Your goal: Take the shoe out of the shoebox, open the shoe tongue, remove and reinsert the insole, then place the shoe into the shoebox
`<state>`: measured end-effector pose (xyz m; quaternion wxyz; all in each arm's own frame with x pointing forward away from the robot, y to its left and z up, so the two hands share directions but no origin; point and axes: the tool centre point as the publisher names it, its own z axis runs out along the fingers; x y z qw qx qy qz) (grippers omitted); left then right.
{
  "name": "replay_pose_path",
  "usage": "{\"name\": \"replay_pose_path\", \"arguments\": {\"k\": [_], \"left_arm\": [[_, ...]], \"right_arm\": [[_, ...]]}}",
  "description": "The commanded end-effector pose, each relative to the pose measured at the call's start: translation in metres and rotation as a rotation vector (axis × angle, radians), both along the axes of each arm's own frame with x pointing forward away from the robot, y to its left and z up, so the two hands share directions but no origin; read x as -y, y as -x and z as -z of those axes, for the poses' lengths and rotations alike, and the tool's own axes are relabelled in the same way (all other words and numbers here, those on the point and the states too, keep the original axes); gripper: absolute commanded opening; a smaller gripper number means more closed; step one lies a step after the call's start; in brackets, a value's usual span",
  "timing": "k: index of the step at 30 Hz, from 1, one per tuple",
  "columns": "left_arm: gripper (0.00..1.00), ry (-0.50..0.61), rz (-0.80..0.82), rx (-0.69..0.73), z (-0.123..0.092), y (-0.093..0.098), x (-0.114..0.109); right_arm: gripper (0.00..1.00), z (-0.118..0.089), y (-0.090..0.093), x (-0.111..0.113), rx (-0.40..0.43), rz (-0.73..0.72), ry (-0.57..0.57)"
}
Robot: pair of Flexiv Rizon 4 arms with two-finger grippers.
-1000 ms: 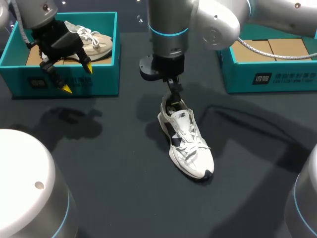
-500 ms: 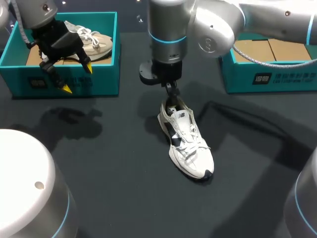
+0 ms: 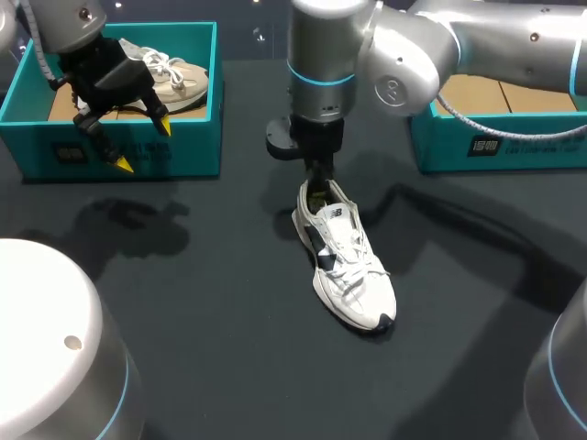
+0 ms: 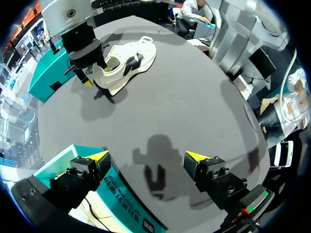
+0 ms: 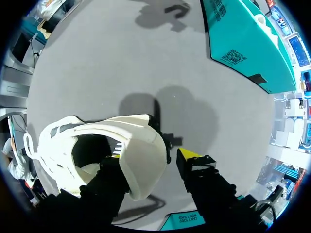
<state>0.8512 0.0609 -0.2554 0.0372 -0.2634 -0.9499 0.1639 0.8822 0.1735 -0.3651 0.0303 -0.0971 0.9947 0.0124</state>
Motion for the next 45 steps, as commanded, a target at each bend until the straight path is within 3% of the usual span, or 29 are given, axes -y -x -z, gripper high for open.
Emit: {"name": "replay_pose_path", "arguments": {"k": [1,7,15,27,45], "left_arm": [[1.0,-0.001,0.001,0.0,0.0,0.0,0.0],[1.0,-0.001,0.001,0.0,0.0,0.0,0.0],[1.0,-0.001,0.001,0.0,0.0,0.0,0.0],[1.0,-0.001,0.001,0.0,0.0,0.0,0.0],[1.0,-0.001,0.001,0.0,0.0,0.0,0.0]], "right_arm": [[0.0,0.002,0.0,-0.001,0.0,0.001,0.001],[0.0,0.001,0.002,0.001,0.0,0.023,0.008],[0.0,-0.028,0.006,0.012,0.046,0.071,0.029],[0.0,-0.111,-0.013,0.034,0.126,0.136,0.016],[0.0,-0.115,-0.015,0.033,0.123,0.138,0.009]]}}
